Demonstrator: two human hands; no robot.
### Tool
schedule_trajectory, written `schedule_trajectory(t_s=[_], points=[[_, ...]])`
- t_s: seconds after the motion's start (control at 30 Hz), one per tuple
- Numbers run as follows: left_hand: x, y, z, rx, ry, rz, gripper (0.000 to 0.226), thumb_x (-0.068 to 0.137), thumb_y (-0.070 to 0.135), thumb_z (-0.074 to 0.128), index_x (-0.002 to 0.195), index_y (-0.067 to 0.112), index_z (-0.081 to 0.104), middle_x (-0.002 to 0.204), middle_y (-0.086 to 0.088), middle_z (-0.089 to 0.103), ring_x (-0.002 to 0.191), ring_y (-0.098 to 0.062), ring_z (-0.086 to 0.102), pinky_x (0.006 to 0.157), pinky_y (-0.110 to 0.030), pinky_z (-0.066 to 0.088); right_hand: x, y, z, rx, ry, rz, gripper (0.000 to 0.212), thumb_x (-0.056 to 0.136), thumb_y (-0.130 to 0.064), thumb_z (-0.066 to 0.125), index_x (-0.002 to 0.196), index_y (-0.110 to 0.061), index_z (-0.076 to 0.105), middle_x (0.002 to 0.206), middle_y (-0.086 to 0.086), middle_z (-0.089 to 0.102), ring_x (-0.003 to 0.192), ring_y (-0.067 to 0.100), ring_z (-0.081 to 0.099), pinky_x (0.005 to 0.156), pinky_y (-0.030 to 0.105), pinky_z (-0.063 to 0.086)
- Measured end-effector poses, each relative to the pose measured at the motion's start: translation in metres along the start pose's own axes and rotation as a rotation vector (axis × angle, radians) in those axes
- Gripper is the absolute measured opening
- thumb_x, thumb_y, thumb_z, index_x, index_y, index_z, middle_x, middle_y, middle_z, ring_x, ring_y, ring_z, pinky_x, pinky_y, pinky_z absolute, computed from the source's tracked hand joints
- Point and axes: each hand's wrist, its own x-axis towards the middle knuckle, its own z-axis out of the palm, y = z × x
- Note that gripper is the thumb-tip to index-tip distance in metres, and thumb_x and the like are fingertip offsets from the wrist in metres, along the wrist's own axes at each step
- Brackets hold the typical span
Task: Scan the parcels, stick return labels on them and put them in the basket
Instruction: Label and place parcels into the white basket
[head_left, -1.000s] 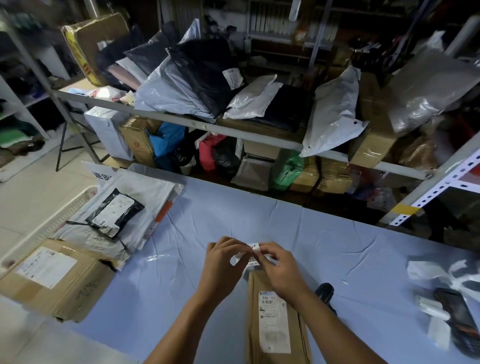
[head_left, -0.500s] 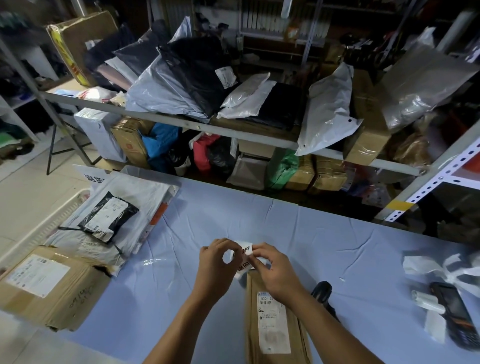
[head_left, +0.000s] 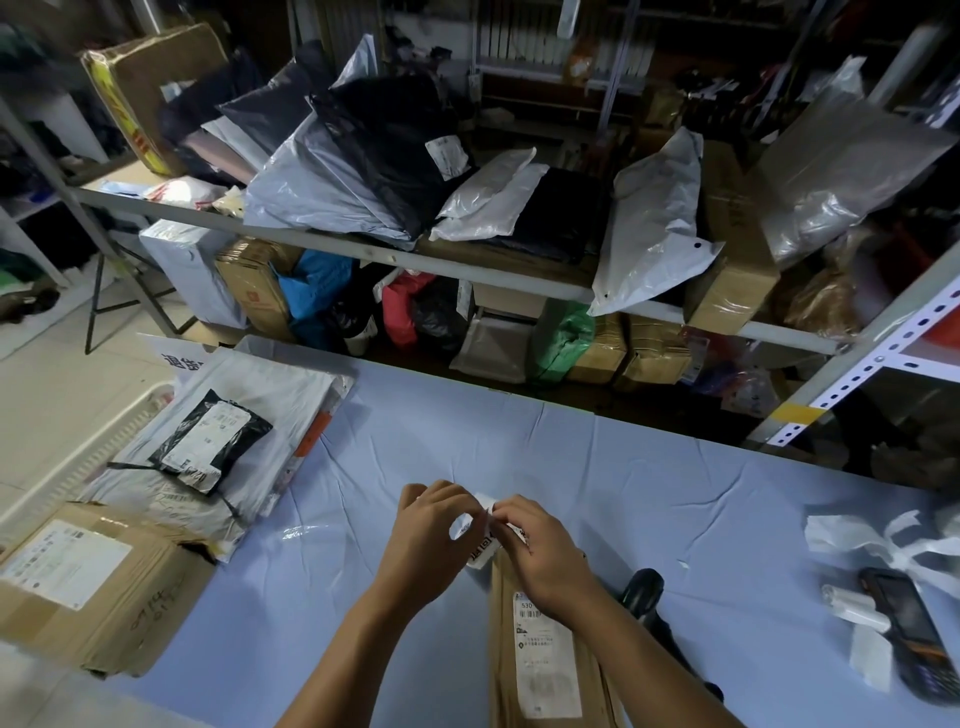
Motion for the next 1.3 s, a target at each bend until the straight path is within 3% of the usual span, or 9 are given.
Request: schedule_trajectory(t_s=[0.4,0.5,0.6,0.8,0.93,1.0,1.1,1.2,1.3], points=[[0.000,0.003,-0.005,-0.036,-0.043,0.016,0.010,0.092,0.031,0.064,0.084,0.029,0.070,0.091,0.018,0.068,0.093,0.002,0.055,0.088,-0.021,0.030,-0.006,-0.007,-0.007,-0.004,-0.014,-0.029,0.019,0.104,-0.024,0.048,0.108,-0.017,0.066,0.104,-0.007,0.062,0.098,0.009,0.059,0.089,0.027,0.052],[0.000,0.004,-0.008,-0.165,-0.008,-0.072,0.008,0.091,0.034,0.068,0.097,0.030,0.070,0.101,0.020,0.066,0.098,-0.001,0.059,0.094,-0.028,0.037,-0.007,-0.008,-0.007,0.083,-0.005,-0.029,0.019,0.104,-0.020,0.049,0.113,-0.020,0.066,0.110,-0.012,0.063,0.104,0.007,0.060,0.092,0.025,0.053],[0.000,0.005,-0.011,-0.204,-0.083,-0.048,0.009,0.090,0.034,0.069,0.095,0.027,0.072,0.093,0.017,0.070,0.093,-0.002,0.064,0.091,-0.039,0.047,-0.008,-0.008,-0.007,0.112,0.012,-0.016,0.019,0.103,-0.021,0.050,0.112,-0.023,0.066,0.109,-0.016,0.063,0.105,0.005,0.060,0.092,0.025,0.053],[0.000,0.008,-0.007,-0.422,-0.029,-0.232,0.021,0.089,0.021,0.072,0.110,0.019,0.073,0.101,0.011,0.071,0.097,0.003,0.063,0.077,-0.004,0.042,-0.008,-0.004,-0.008,0.177,-0.028,0.010,0.020,0.102,-0.015,0.052,0.113,-0.020,0.068,0.112,-0.012,0.063,0.106,0.009,0.062,0.090,0.028,0.055],[0.000,0.014,-0.010,-0.543,-0.019,-0.251,0.020,0.082,0.009,0.078,0.100,0.016,0.075,0.096,0.001,0.069,0.087,0.001,0.065,0.069,-0.005,0.045,-0.008,-0.004,-0.010,0.429,-0.032,0.212,0.023,0.100,-0.016,0.054,0.108,-0.023,0.075,0.109,-0.006,0.072,0.104,0.011,0.067,0.086,0.025,0.056],[-0.001,0.017,-0.010,-0.572,-0.018,-0.240,0.023,0.079,0.005,0.080,0.097,0.018,0.075,0.094,0.001,0.069,0.083,-0.004,0.067,0.067,-0.008,0.046,-0.005,-0.008,-0.010,0.629,0.012,0.397,0.025,0.100,-0.029,0.055,0.100,-0.021,0.078,0.101,-0.002,0.076,0.104,0.016,0.069,0.090,0.030,0.054],[-0.002,0.017,-0.009,-0.516,-0.016,-0.201,0.025,0.075,0.002,0.082,0.093,0.018,0.076,0.090,0.004,0.069,0.082,-0.012,0.067,0.067,-0.016,0.050,0.003,-0.010,-0.011,0.649,0.039,0.532,0.030,0.096,-0.042,0.060,0.093,-0.019,0.080,0.091,-0.001,0.078,0.094,0.015,0.070,0.084,0.029,0.055],[-0.001,0.016,-0.008,-0.470,-0.007,-0.176,0.024,0.073,0.001,0.083,0.090,0.016,0.077,0.088,0.008,0.068,0.079,-0.014,0.066,0.067,-0.026,0.055,0.008,-0.011,-0.012,0.723,0.074,0.622,0.021,0.089,-0.033,0.072,0.085,-0.014,0.080,0.083,0.004,0.078,0.075,0.013,0.072,0.066,0.021,0.054],[0.000,0.015,-0.007,-0.447,0.006,-0.155,0.024,0.070,0.001,0.085,0.085,0.017,0.077,0.089,0.011,0.068,0.081,-0.010,0.066,0.068,-0.028,0.057,0.013,-0.009,-0.013,0.777,0.091,0.682,0.017,0.085,-0.027,0.076,0.083,-0.010,0.079,0.082,0.008,0.077,0.073,0.017,0.071,0.067,0.026,0.057]])
